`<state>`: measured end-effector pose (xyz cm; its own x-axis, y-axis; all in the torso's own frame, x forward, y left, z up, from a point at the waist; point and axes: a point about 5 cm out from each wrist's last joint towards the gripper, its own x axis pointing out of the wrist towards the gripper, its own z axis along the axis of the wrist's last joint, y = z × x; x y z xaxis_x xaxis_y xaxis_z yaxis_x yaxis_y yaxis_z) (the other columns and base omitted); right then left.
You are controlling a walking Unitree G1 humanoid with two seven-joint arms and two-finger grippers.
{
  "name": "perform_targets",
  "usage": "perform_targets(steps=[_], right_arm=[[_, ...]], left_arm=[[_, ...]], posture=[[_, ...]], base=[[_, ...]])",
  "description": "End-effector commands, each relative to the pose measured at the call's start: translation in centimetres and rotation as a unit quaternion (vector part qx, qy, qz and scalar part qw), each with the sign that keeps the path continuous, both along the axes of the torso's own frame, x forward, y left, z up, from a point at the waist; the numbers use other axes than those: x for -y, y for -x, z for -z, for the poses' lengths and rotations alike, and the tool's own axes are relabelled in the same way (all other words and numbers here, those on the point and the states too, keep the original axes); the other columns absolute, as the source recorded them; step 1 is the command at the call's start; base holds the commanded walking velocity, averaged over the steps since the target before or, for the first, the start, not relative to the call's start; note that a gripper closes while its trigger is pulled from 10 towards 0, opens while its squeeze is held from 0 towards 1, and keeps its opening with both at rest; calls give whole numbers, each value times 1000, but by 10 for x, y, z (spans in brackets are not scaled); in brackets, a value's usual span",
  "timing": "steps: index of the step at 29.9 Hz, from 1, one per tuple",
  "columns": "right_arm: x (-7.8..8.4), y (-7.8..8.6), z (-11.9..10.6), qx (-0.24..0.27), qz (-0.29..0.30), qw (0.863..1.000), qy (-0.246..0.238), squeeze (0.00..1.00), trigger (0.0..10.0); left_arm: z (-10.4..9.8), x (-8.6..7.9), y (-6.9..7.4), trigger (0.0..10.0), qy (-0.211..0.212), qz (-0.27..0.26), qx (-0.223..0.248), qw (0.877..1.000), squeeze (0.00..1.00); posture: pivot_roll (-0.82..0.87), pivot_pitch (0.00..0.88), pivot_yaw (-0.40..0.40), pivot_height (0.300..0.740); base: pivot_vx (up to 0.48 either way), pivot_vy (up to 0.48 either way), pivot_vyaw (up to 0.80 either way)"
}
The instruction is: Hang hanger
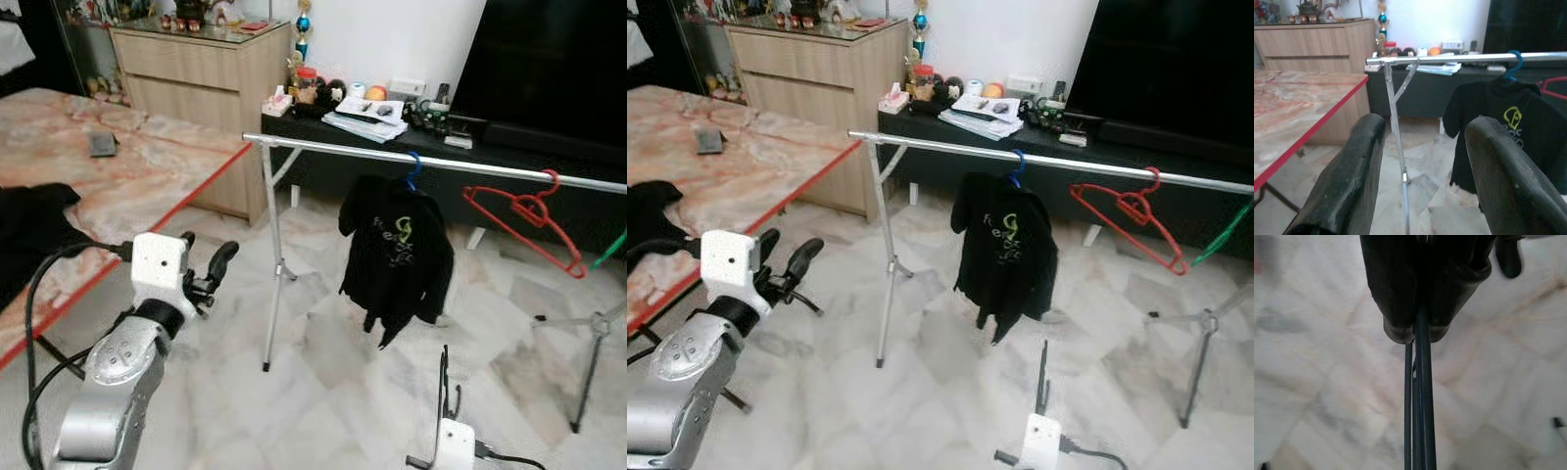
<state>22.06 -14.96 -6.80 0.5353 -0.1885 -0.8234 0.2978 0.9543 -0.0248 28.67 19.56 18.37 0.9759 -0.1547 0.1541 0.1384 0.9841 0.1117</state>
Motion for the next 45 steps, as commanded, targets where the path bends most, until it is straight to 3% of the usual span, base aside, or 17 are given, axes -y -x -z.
perform_targets(steps=[1,3,6,9,10,12,13,14,15,17,18,21,22,26,29,38,45], right_arm=[[9,0,-1,2,7,1000,9,0,10000],[8,-1,-1,2,7,1000,9,0,10000],[9,-1,-1,4,6,1000,7,0,10000],[9,-1,-1,5,6,1000,7,0,10000],[9,-1,-1,6,6,1000,6,0,10000],[9,-1,-1,7,5,1000,6,0,10000],[9,-1,-1,7,5,1000,6,0,10000],[9,-2,-1,8,4,1000,5,0,10000],[9,-2,-1,8,4,1000,5,0,10000],[9,-2,-1,9,3,1000,3,0,10000],[9,-2,-1,9,3,1000,3,0,10000],[9,-2,-1,12,1,1000,-3,0,10000],[10,-2,-2,11,-7,1000,-6,0,10000],[11,-2,-1,13,-8,1000,-8,0,10000],[12,-1,-1,13,-10,1000,-9,0,10000],[15,-2,-1,18,-17,1000,-6,0,10000],[13,-1,-1,28,-11,999,-15,0,10000]], left_arm=[[10,-7,-3,10000,-17,-22,-13,1000,0],[15,-14,-4,10000,-26,-41,-17,999,0],[41,-60,-4,10000,-9,-150,-49,988,0],[66,-78,1,10000,-32,-172,-99,979,0],[82,-83,5,10000,-37,-178,-131,975,0],[119,-94,19,10000,14,-193,-199,961,0],[124,-95,21,10000,29,-196,-206,958,0],[157,-92,35,10000,-8,-178,-286,942,0],[169,-91,42,10000,-25,-168,-315,934,0],[195,-87,60,10000,3,-169,-369,914,0],[195,-87,60,10000,3,-169,-369,914,0],[222,-80,86,10000,14,-177,-421,890,0],[241,-73,109,10000,13,-180,-461,869,0],[272,-58,159,10000,12,-180,-544,819,0],[278,-55,171,10000,-7,-184,-565,804,0],[273,-48,152,10000,1,-173,-529,831,0],[271,-46,145,10000,5,-169,-522,836,0]], posture=[[205,29,-30,740],[204,29,-30,740],[200,30,-31,740],[200,31,-31,740],[195,33,-32,740],[191,37,-34,740],[193,38,-36,740],[194,41,-37,740],[194,41,-37,740],[186,41,-36,740],[186,41,-36,740],[186,41,-43,740],[180,40,-48,740],[144,34,-40,740],[145,31,-42,740],[151,0,-52,740],[144,0,-42,740]], base=[[0,0,0],[0,0,0],[0,0,0],[0,0,0],[0,0,0],[0,0,0],[0,0,0],[0,0,0],[0,0,0],[0,0,0],[0,0,0],[0,0,0],[0,0,0],[0,0,0],[0,0,0],[0,0,0],[76,0,0]])
